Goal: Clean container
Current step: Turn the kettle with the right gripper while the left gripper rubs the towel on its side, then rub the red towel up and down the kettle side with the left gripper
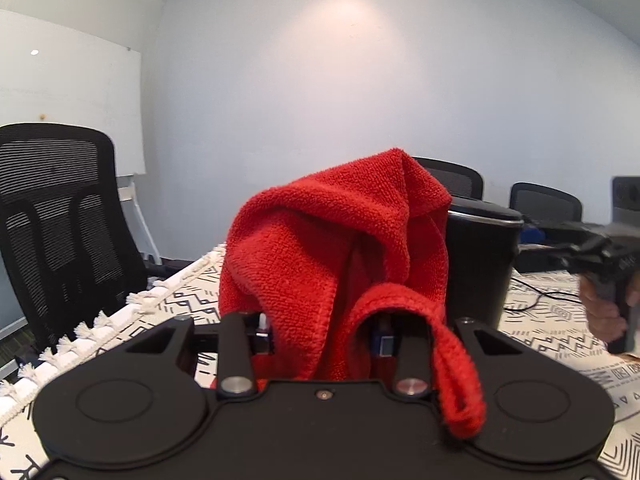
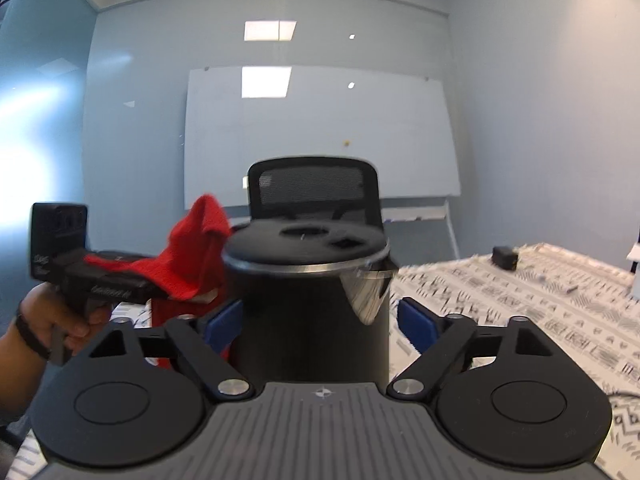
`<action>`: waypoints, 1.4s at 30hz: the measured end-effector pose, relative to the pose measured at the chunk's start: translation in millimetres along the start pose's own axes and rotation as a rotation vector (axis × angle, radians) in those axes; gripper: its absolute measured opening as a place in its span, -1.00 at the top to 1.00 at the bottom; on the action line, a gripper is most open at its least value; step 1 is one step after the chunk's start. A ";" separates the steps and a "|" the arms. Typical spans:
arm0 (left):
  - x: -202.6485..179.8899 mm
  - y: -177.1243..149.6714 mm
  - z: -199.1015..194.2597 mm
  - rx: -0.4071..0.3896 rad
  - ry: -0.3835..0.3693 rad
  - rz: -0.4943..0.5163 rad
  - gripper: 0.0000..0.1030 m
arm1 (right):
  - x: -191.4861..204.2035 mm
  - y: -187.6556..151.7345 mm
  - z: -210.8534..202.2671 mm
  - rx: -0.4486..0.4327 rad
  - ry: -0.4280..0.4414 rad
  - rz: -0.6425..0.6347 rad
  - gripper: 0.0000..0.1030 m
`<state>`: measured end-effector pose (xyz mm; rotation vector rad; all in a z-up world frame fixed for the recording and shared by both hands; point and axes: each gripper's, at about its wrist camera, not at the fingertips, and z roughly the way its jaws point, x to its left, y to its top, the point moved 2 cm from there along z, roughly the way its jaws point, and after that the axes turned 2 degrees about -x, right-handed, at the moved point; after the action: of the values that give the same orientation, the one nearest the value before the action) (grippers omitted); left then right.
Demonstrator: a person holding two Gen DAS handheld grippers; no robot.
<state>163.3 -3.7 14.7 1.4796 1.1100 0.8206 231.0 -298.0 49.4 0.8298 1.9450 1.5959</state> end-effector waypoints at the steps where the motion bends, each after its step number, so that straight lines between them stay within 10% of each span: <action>1: -1.0 -0.8 -3.0 -0.005 -0.017 0.014 0.20 | 1.9 0.5 0.6 -0.005 -0.005 -0.003 -0.68; 10: 5.8 10.6 -18.3 -0.070 -0.191 -0.019 0.21 | 12.0 -8.9 -5.9 -0.009 -0.008 -0.033 -0.62; 17: -13.9 -16.5 -1.9 0.071 -0.139 0.059 0.21 | 16.7 -21.4 0.8 -0.026 -0.031 -0.048 -0.62; 42: -43.9 -2.9 4.4 0.064 -0.088 0.091 0.20 | 18.4 -18.8 16.5 -0.023 -0.087 -0.043 -0.62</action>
<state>152.2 -46.5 13.9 1.6144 1.0175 0.7813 227.0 -275.9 27.9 0.8288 1.8679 1.5295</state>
